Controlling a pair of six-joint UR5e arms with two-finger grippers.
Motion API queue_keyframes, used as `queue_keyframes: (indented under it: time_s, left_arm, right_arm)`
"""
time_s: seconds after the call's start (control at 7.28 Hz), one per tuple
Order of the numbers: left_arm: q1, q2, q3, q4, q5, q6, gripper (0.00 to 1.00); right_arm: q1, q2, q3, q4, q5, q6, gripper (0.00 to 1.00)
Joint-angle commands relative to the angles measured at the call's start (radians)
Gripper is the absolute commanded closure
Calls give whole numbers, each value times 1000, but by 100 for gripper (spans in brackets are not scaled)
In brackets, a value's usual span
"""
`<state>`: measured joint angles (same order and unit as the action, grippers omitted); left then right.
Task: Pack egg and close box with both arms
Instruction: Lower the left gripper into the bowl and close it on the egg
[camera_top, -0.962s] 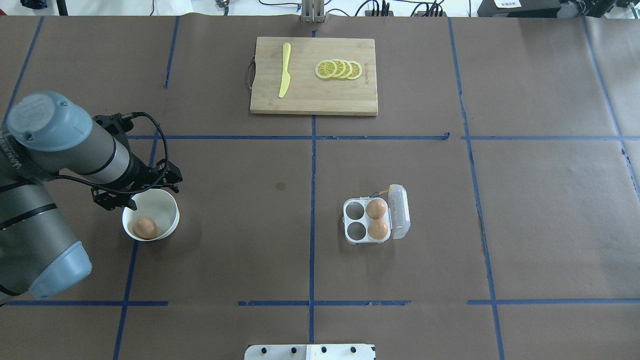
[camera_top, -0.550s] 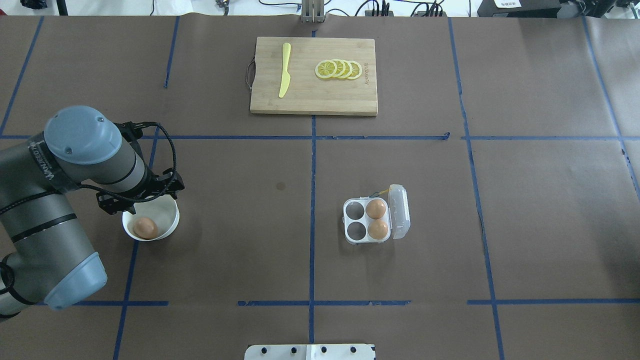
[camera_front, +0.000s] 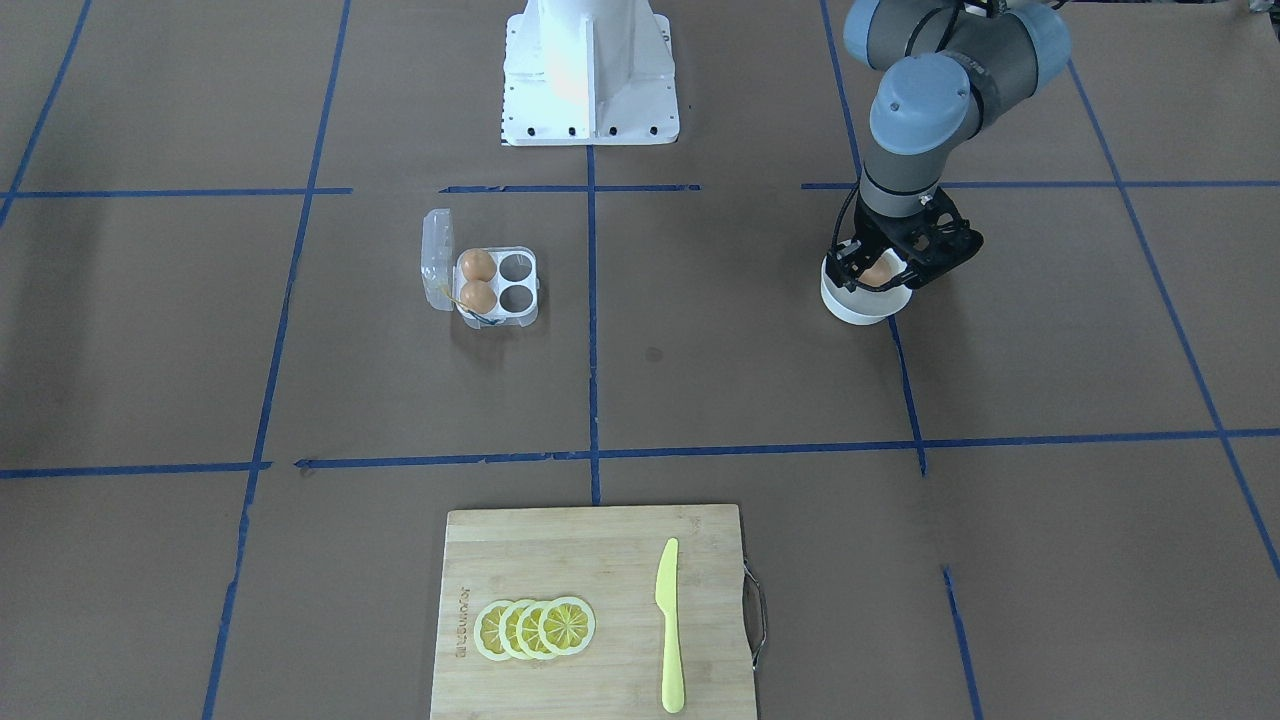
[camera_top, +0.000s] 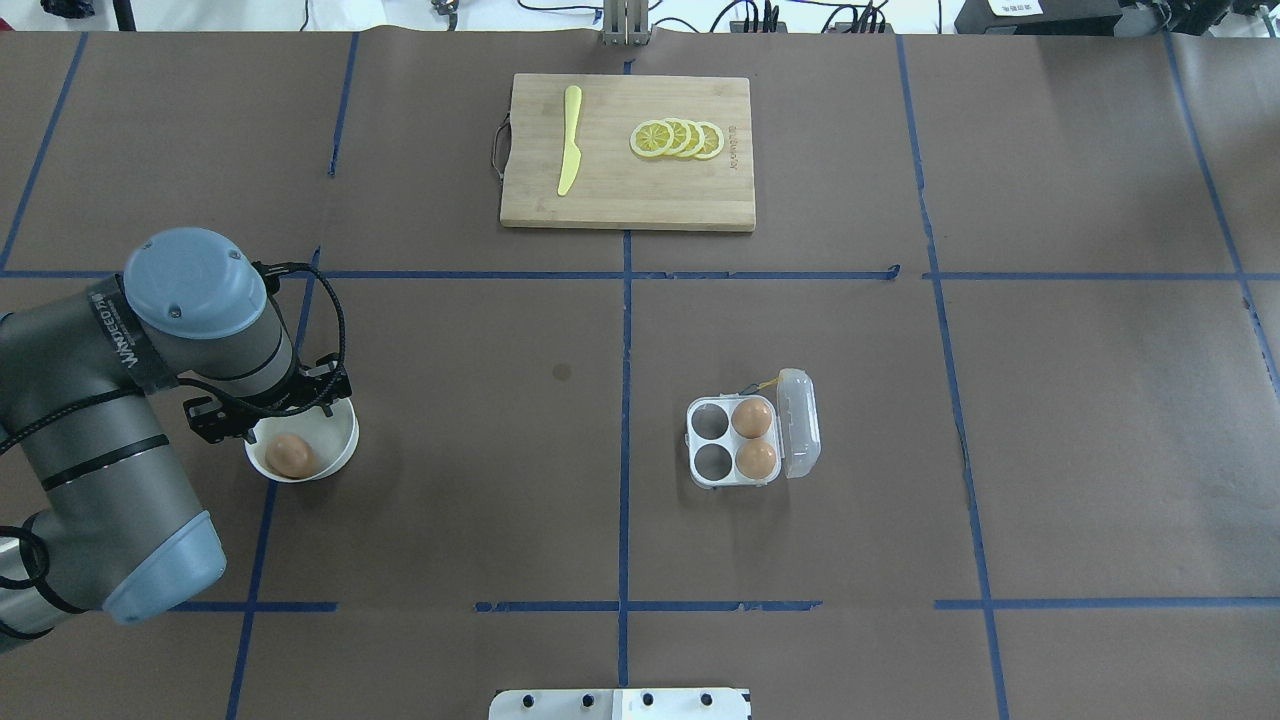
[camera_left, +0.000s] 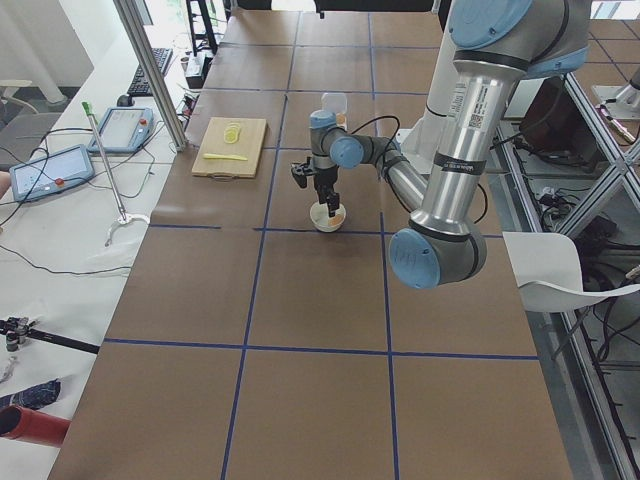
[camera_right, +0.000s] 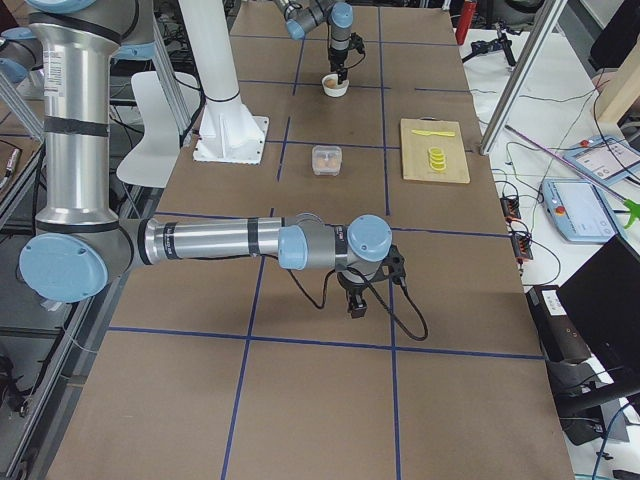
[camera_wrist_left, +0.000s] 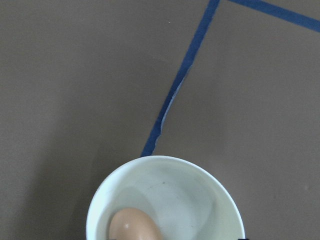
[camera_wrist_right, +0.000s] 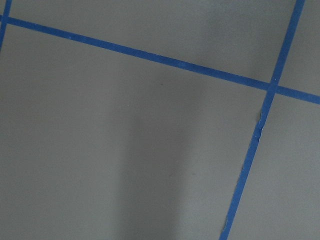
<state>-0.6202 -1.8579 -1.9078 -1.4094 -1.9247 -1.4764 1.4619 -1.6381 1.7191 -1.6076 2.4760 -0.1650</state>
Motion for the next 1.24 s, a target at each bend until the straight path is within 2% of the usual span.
queue_keyframes:
  time_s: [0.0, 1.1]
  left_arm:
    - [10, -23, 27, 3, -2, -2, 17]
    - [48, -17, 58, 1, -7, -4, 22]
  right_arm:
    - [0, -2, 4, 0, 0, -1, 0]
    - [0, -3, 11, 0, 0, -1, 0]
